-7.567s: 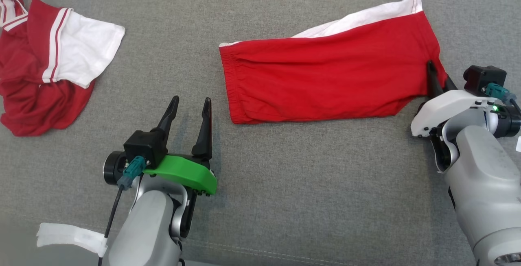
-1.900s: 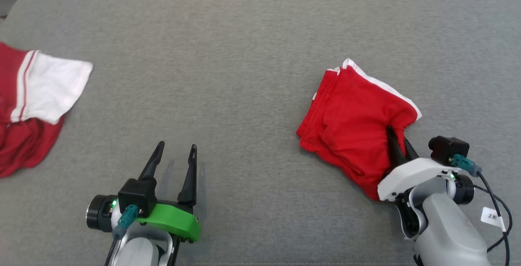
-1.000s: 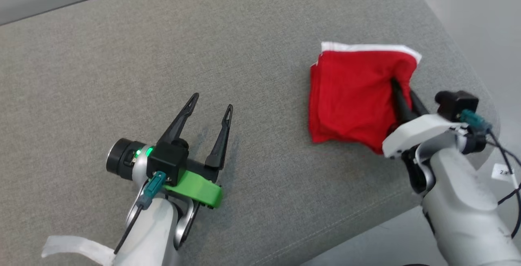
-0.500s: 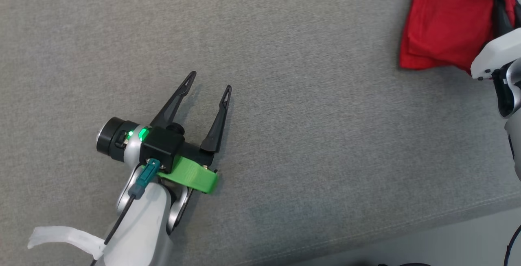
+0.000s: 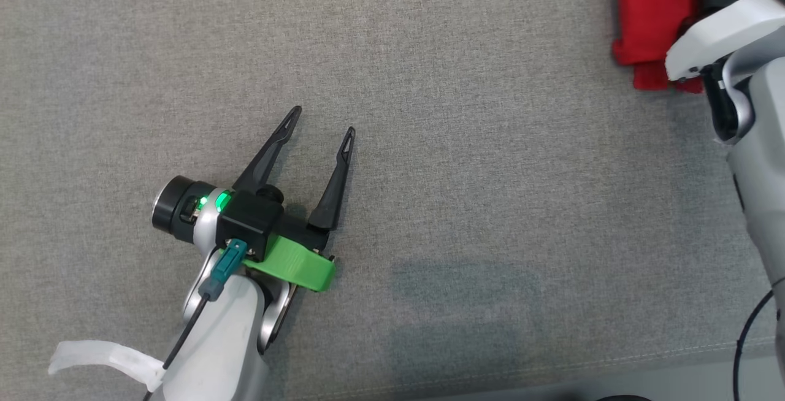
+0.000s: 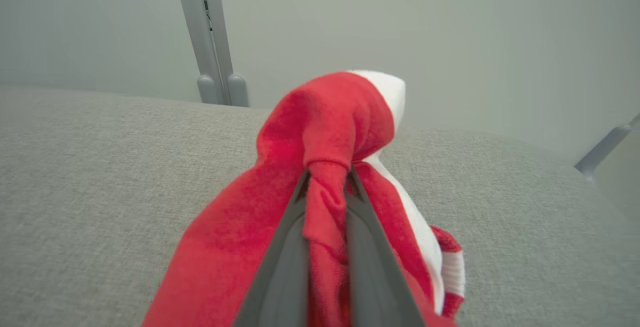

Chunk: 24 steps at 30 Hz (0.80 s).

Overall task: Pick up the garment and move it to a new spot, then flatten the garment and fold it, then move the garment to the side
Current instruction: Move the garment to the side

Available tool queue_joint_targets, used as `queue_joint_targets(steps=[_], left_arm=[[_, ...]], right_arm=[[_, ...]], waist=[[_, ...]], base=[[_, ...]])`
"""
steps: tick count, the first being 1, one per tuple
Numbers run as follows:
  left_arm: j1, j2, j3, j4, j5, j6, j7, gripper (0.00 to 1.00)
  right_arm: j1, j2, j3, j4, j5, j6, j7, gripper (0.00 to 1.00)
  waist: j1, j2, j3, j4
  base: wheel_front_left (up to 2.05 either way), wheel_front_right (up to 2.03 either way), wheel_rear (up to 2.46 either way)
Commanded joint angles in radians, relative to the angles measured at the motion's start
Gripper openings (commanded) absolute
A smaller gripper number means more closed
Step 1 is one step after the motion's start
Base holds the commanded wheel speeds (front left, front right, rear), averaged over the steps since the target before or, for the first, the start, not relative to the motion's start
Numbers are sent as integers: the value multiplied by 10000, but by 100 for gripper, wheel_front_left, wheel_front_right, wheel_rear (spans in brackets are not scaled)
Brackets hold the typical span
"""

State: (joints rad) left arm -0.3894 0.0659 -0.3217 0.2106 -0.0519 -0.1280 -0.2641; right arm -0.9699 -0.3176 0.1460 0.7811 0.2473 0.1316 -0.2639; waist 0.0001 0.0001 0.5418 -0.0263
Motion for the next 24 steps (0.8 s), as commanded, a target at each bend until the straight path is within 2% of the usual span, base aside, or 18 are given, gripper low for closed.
queue_joint_targets(steps=[1, 6, 14, 21, 22, 23, 24], left_arm=[[-15, -7, 51, 5, -50, -39, -4, 100], [195, -8, 180, -14, -52, -36, -2, 100], [326, 50, 170, 169, -53, -37, -2, 100], [388, 99, 183, 272, 0, -38, -4, 100], [400, 99, 172, 292, -1, -38, -4, 100], [404, 96, 170, 305, -8, -38, -2, 100], [418, 93, 182, 318, -23, -38, -2, 100]], right_arm=[[-99, -95, 0, -81, 121, -19, -6, 0], [117, -369, -194, -411, 547, -19, -5, 0], [258, -1273, -1074, 1424, -435, -19, -6, 0], [259, -1589, -2251, 2401, -1515, -19, -5, 0], [268, -1659, -2558, 2486, -1698, -19, -5, 7], [302, -1690, -2784, 2563, -1948, -19, -6, 23], [371, -1710, -3024, 2674, -2127, -19, -5, 32]], waist=[[-1, -1, -66, 37], [-1, -1, -166, 57], [-1, -1, -330, 120], [-1, -1, -331, 142], [-1, -1, -334, 155], [-1, -1, -340, 165], [-1, -1, -357, 174]], base=[[0, 0, 0], [0, 0, 0], [0, 0, 0], [0, 0, 0], [0, 0, 0], [0, 0, 0], [0, 0, 0]])
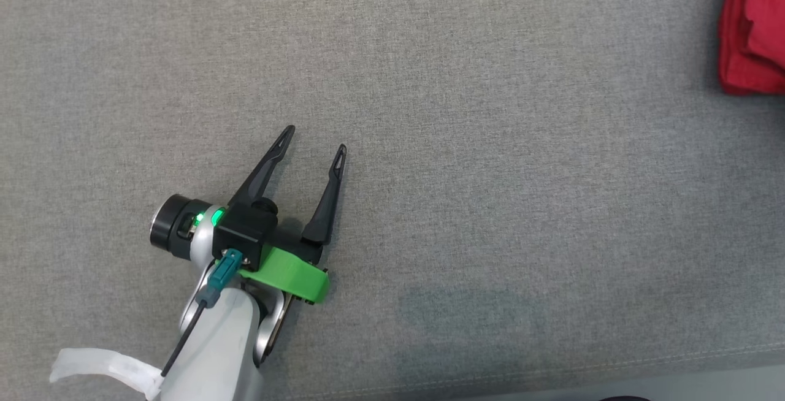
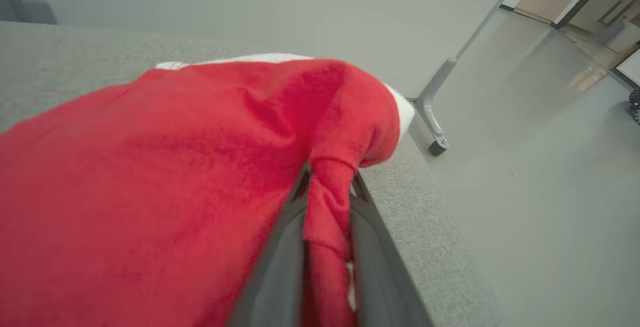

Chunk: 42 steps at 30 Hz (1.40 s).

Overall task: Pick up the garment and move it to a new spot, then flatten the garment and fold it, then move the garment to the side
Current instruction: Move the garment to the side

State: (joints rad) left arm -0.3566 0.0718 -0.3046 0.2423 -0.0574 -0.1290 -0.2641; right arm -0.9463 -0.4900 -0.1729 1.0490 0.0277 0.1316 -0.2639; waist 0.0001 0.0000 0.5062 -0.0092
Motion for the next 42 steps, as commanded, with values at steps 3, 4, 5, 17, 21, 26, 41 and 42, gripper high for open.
queue_joint_targets(steps=[3, 4, 5, 17, 21, 26, 41, 42], left_arm=[[133, 21, 69, 89, 26, -29, -4, 100], [137, 17, 89, 103, 30, -29, -2, 100], [145, 11, 102, 127, 33, -29, -2, 100], [269, -90, 518, 335, 53, 161, -4, 100], [507, -122, 789, 460, -54, 312, -4, 100], [949, -169, 1266, 624, -271, 543, -4, 100], [2373, -202, 2554, 1023, -319, 810, -2, 100], [2448, -198, 2622, 1045, -305, 816, -2, 100]], right_arm=[[236, -202, -880, 116, -522, -19, -6, 100], [267, -258, -1216, 274, -790, -19, -6, 100], [237, -318, -1567, 270, -1039, -19, -6, 100], [934, 1241, -2153, -2177, -2143, -19, -5, 100], [1718, 2025, -876, -3009, -1434, -19, -5, 100], [2859, 2716, 138, -3671, -474, -19, -5, 100], [5788, 3803, 1374, -4608, 577, -19, -5, 100], [5945, 3871, 1365, -4607, 586, -19, -5, 100]], waist=[[-1, 0, -30, -10], [-1, 0, -38, -22], [-1, 0, -43, -33], [-1, 0, -804, -158], [-1, 0, -1387, -142], [-1, 0, -2244, -66], [-1, 0, -4254, 166], [-1, 0, -4370, 172]], base=[[0, 0, 0], [0, 0, 0], [0, 0, 0], [0, 0, 0], [0, 0, 0], [0, 0, 0], [0, 0, 0], [0, 0, 0]])
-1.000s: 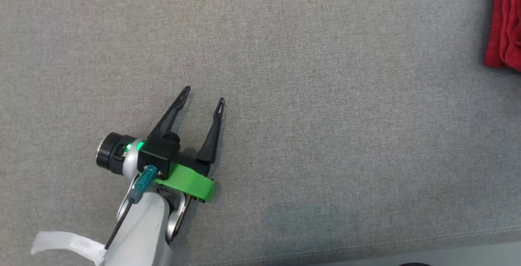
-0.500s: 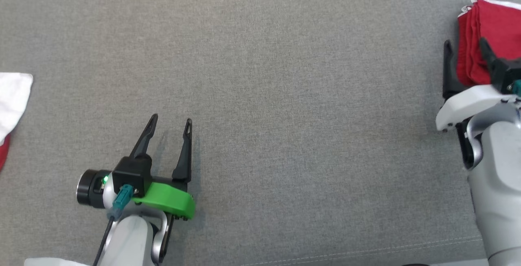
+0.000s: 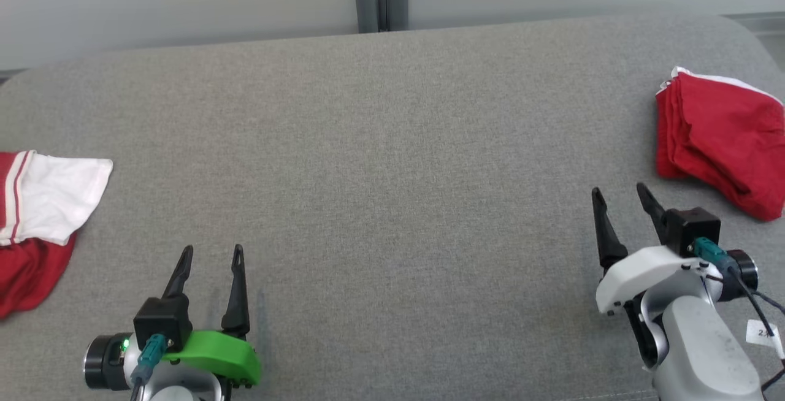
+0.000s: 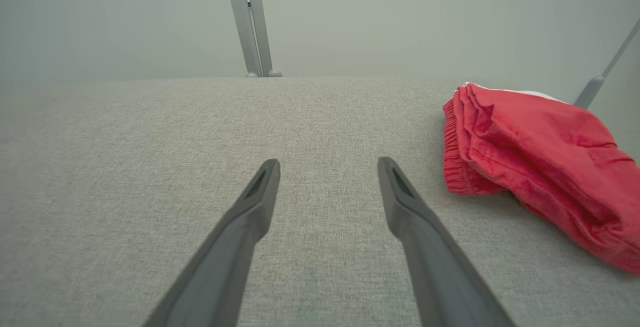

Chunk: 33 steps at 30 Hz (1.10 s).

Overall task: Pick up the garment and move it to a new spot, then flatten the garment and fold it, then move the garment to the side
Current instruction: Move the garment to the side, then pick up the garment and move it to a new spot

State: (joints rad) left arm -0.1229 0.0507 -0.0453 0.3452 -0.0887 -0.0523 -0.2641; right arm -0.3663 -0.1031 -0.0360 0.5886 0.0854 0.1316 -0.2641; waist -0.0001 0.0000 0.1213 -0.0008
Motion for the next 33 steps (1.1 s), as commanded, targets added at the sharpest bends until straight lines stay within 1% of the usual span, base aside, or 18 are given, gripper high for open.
queue_joint_targets(steps=[1, 9, 16, 21, 24, 29, 33], left_arm=[[190, 12, 77, 53, 27, 40, -2, 100], [685, 12, 373, 177, -60, 103, -4, 100], [794, 8, 500, 190, 62, 76, -2, 100], [721, 9, 472, 119, 46, 82, -2, 100], [665, 9, 401, 134, -22, 104, -3, 100], [686, 13, 367, 283, -53, 198, -2, 100], [795, 15, 579, 316, 29, 242, -2, 100]], right_arm=[[261, 42, 33, -66, -76, -19, -3, 100], [997, 308, 184, -508, -212, -19, -3, 100], [1261, 408, 119, -732, -222, -19, -3, 100], [1352, 442, 119, -831, -251, -19, -4, 100], [1345, 447, 162, -909, -213, -19, -2, 100], [1342, 458, 289, -962, -74, -19, -4, 100], [1392, 478, 413, -964, 0, -19, -2, 100]], waist=[[1, 0, -639, 94], [1, 0, -1187, 68], [1, 0, -1318, 28], [1, 0, -1280, 184], [1, 0, -1229, 525], [1, 0, -1193, 1694], [1, 0, -1193, 2617]], base=[[0, 0, 0], [0, 0, 0], [0, 0, 0], [0, 0, 0], [0, 0, 0], [0, 0, 0], [0, 0, 0]])
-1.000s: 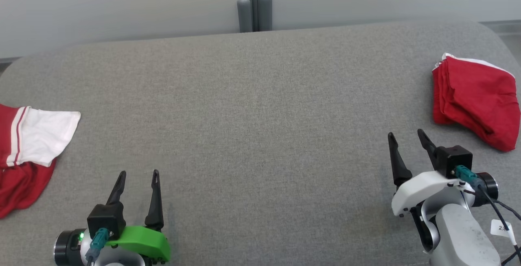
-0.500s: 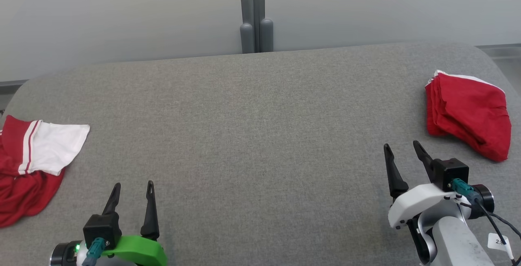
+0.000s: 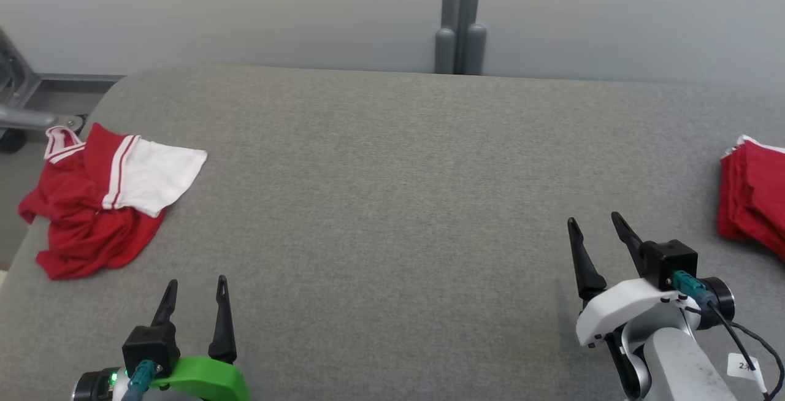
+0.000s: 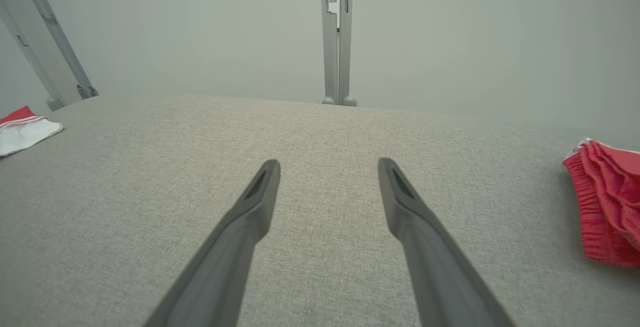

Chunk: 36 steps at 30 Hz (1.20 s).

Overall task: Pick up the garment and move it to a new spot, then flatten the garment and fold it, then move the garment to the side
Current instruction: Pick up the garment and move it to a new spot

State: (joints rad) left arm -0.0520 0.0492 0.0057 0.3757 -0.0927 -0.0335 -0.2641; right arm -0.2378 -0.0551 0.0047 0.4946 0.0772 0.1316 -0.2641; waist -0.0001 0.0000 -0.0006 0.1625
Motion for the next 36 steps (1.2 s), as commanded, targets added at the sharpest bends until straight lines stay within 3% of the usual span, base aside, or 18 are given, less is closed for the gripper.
queue_joint_targets(steps=[1, 10, 17, 24, 32, 36], left_arm=[[104, 32, 114, 11, 105, 45, -3, 100], [269, 28, 563, 71, -41, 124, -3, 100], [493, 25, 933, 64, -96, 191, -2, 100], [620, 25, 1186, 118, -257, 118, -2, 100], [73, 31, 1334, 338, -952, -221, -3, 100], [-631, 57, 1520, 709, -757, -473, -2, 100]], right_arm=[[110, -8, 31, -46, 95, -19, -2, 100], [30, 26, 619, 6, 246, -19, -2, 100], [-170, 26, 1480, 59, 560, -19, -2, 100], [-308, 19, 2004, 154, 738, -19, -2, 100], [-439, -84, 2002, 272, 538, -19, -2, 100], [-600, -295, 2040, 226, 432, -19, -4, 100]], waist=[[1, 0, 33, 1217], [1, 0, 51, 2724], [1, 0, 39, 3348], [1, 0, 81, 3378], [1, 0, 616, 2803], [1, 0, 1125, 2471]], base=[[0, 0, 0], [0, 0, 0], [0, 0, 0], [0, 0, 0], [0, 0, 0], [0, 0, 0]])
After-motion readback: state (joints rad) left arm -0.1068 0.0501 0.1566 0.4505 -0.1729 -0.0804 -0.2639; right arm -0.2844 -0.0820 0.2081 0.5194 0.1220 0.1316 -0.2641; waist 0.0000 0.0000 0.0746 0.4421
